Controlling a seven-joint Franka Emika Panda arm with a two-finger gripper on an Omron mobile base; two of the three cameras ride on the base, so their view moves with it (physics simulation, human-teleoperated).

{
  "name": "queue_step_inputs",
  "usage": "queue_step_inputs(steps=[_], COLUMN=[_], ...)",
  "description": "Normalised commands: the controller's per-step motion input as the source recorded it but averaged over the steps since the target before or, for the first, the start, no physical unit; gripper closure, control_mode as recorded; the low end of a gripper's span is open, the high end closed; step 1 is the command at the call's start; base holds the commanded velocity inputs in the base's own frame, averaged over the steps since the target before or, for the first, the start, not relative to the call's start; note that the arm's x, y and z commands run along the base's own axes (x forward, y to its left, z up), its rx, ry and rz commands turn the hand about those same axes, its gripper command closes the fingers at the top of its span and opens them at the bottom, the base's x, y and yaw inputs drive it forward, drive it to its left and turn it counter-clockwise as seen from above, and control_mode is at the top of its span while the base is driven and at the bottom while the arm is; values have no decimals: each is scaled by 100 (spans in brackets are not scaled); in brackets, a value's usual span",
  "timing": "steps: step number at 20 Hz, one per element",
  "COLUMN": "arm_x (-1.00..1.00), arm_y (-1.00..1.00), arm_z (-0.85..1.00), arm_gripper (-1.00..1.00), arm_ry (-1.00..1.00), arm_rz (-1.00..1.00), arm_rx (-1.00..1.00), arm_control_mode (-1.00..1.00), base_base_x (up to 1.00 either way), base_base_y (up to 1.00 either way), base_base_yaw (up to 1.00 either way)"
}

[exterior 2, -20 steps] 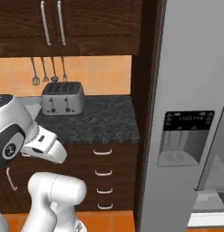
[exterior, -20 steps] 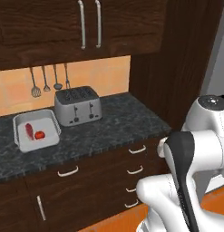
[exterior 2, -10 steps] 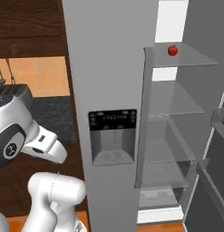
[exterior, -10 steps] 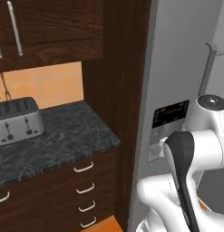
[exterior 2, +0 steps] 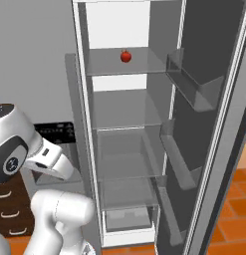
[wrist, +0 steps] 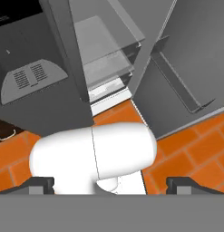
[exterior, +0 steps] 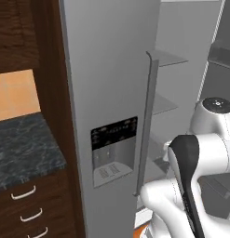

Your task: Place one tomato and one steak in each tupperware on the nearby counter, to pack two identical lunches.

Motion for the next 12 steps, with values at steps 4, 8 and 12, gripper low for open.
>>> queue_step_inputs(steps=[4, 8, 12], arm_x=[0, 0, 0], arm_y=[0, 0, 0], arm_z=[0, 0, 0], arm_gripper=[-100, -100, -100], arm_ry=[0, 0, 0], arm_rz=[0, 0, 0], arm_rx=[0, 0, 0], arm_control_mode=[100, 100, 100], base_base_x=[36, 37, 13], base_base_y=[-22, -19, -51], base_base_yaw=[0, 6, 10])
